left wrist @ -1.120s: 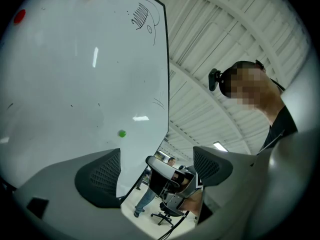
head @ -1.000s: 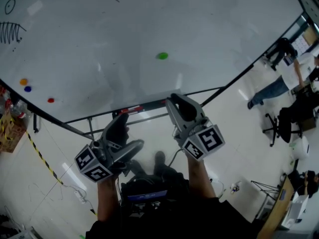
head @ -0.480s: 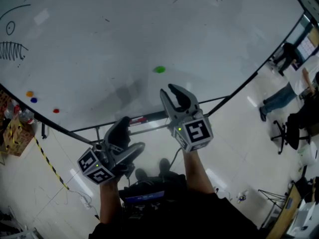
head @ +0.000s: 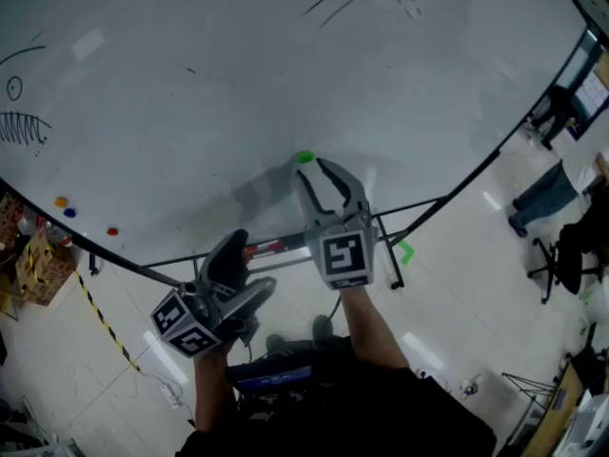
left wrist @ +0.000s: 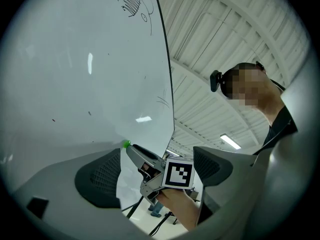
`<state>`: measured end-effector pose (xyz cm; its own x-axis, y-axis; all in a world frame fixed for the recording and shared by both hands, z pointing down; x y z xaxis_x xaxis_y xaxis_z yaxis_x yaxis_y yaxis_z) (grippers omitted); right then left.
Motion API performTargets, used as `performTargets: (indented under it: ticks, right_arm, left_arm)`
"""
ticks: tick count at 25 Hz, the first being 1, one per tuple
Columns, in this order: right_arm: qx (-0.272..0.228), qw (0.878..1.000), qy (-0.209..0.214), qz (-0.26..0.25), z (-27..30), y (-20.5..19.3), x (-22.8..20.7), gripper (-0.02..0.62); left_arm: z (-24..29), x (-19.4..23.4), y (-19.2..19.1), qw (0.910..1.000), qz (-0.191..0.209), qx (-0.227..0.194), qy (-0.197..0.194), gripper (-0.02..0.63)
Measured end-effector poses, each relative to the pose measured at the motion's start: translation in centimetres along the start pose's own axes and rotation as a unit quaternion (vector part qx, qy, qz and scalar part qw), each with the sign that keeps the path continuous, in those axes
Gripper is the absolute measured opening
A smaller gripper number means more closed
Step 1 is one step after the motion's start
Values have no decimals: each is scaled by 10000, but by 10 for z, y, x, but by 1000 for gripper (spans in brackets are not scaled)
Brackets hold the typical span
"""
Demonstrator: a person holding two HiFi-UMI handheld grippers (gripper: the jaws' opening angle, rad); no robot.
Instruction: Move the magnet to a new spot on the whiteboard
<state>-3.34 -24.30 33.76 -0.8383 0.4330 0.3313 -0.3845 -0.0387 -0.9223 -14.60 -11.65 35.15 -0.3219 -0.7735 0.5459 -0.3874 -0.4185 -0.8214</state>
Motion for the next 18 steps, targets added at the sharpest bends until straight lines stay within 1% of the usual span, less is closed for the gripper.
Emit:
performTargets:
  ticks: [3,7,12,14,16,18]
  right_arm:
    - [5,10000,-68,41,8,-1,-1,164]
    - [-14,9996,-279,-73,16,0,-3,164]
    - [-37,9962,-785,-376,20,1,0,164]
    - [-40,9948,-924,-437,21,1,0,156]
    - [-55,9945,-955,-437,21,1,0,153]
    - [-31,9951,-900,-397,21,0,0,152]
  left_arm:
    - [1,5,4,10000,33,-1,49,446]
    - [3,11,7,9999,51,45,92,446]
    - [5,16,10,9998,113,102,86,446]
    - [6,16,10,9998,153,108,72,446]
    - [6,16,10,9998,126,127,80,446]
    - [7,16,10,9998,112,139,74,446]
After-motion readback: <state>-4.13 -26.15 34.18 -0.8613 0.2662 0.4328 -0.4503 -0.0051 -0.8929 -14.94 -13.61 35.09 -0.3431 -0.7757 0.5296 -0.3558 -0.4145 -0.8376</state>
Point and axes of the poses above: the fingertips, and each gripper's own axes: z forward along the fingers, x to its left, y out of its top, the point moved 3 cm from there along -z, backward along the fingers, and after that the axes turned 13 degrees about x, right-handed, at the moved point
